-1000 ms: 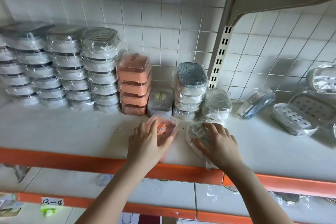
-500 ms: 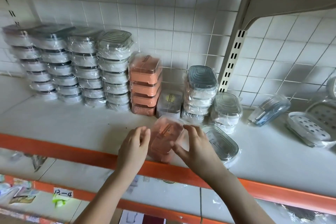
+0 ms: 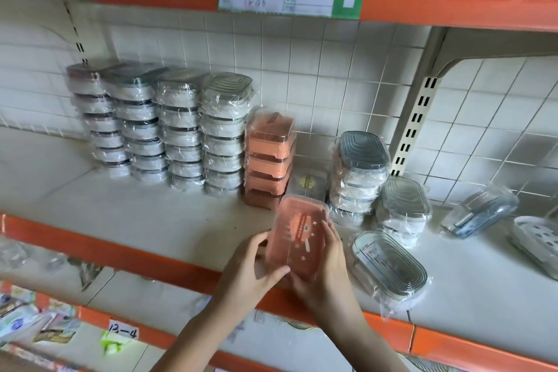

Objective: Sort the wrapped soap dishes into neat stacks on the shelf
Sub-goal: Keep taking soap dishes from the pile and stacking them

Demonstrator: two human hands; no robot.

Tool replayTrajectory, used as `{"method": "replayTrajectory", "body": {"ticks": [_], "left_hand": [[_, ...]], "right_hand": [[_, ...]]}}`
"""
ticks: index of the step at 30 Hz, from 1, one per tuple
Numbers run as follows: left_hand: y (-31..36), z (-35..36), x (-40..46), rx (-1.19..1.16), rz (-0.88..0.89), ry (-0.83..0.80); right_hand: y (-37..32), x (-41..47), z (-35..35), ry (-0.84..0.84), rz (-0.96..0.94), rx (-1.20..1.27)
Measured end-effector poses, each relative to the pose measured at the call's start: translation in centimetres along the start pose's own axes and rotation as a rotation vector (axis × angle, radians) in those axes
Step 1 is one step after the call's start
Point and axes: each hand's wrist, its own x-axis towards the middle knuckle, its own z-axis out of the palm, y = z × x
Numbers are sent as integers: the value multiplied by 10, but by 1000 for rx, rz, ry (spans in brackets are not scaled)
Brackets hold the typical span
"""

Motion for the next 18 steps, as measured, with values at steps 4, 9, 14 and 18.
{"method": "replayTrajectory", "body": {"ticks": [4,9,14,18], "left_hand": [[12,-16,13,-57,167,127],[29,-45,56,-125,230,109],[33,-58,107,-90,259,134],[39,-66,146,-51,200,180]], "right_hand": [[-16,16,-6,31,-101,120],[-42,65,-17,13,-113,285],[-52,120,-17,35,-134,297],[-64,155,-17,33,-94,327]]}}
